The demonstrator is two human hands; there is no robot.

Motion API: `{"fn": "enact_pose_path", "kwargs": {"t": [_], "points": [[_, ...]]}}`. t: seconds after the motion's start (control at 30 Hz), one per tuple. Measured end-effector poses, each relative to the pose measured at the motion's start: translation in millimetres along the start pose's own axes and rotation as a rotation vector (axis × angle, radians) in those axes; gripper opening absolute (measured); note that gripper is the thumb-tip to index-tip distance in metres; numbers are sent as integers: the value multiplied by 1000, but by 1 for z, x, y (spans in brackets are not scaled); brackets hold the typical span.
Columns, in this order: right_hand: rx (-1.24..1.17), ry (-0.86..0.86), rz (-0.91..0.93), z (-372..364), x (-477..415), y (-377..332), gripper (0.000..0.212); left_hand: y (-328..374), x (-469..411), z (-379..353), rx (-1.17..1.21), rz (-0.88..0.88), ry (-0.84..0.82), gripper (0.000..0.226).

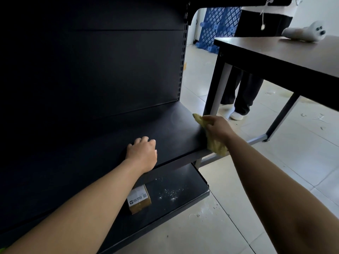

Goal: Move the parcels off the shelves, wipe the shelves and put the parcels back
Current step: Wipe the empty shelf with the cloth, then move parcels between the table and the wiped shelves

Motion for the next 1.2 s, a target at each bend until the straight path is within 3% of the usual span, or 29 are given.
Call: {"fn": "enact_pose_path", "kwargs": {"t": [0.1,0.27,0.57,0.9,1.2], "points": [[137,-48,-20,-26,2,4,44,6,-15,0,-4,-51,-3,39],[277,76,-29,-9,3,3,40,12,-37,6,15,-102,-12,39],[188,18,-233,35,56,12,37,38,-44,29,334,-62,-85,34],[139,-18,-354,129,159,-45,38,122,16,148,494,-86,-137,27],[31,22,-489,260,251,-78,39,207,69,270,562,-176,-247,22]]}}
Point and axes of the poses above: each hand's wrist, its own x-axis away from the middle knuckle, its own z-axis out of the back of the hand, y = z × x, the point moved 10 cm from there along -x, towards the middle knuckle, and after that the axes turned 14 degrees about -z, right-handed, at the moved point
